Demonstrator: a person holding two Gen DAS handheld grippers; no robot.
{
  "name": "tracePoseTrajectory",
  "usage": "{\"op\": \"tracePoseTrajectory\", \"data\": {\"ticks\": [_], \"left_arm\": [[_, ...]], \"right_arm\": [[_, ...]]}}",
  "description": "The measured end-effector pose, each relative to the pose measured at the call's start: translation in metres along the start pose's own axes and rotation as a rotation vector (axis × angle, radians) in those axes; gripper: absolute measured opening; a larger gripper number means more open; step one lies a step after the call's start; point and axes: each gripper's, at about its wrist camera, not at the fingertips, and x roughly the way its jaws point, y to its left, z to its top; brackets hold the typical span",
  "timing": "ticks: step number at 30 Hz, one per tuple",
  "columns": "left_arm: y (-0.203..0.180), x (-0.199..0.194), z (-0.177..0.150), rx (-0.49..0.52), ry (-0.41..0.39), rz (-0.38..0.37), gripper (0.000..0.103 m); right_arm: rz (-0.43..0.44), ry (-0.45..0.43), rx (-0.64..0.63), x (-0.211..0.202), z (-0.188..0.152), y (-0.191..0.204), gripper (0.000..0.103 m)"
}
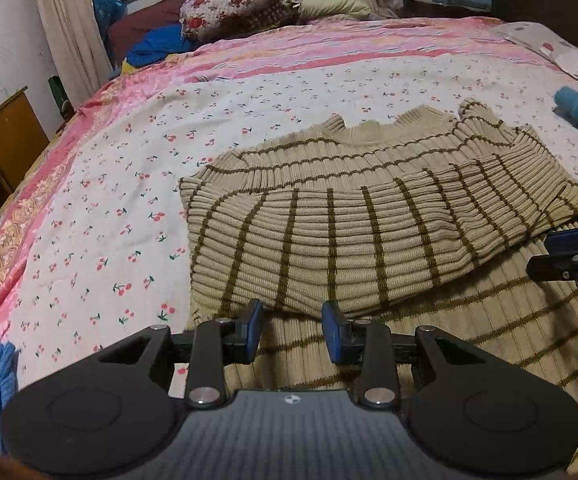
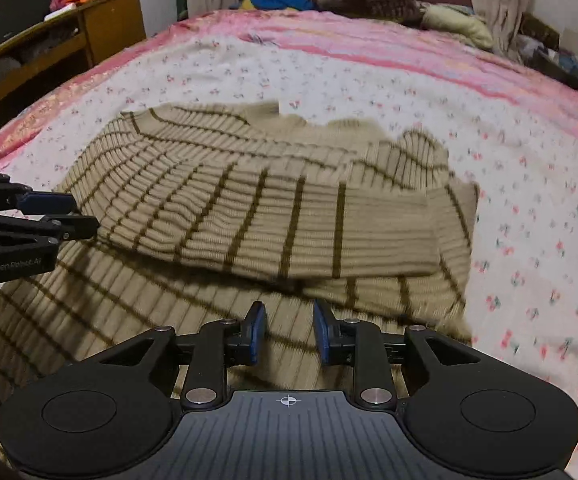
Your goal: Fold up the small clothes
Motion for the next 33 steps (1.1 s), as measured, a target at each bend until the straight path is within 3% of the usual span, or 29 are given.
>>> {"op": "tracePoseTrajectory", "data": {"ticks": [15,33], "left_arm": [[-0.01,-0.028,-0.033,0.052,0.04,-0.028,0.039],[-0.006,-0.083,-0.099,0.018,0.119,-0.07,0.039]], "right_arm": [[0.027,-0.022,-0.051,-0.038,-0.022,0.012,0.026],[0.044,0.051,-0.049,-0.096,-0.095,0.014,0.035]]}}
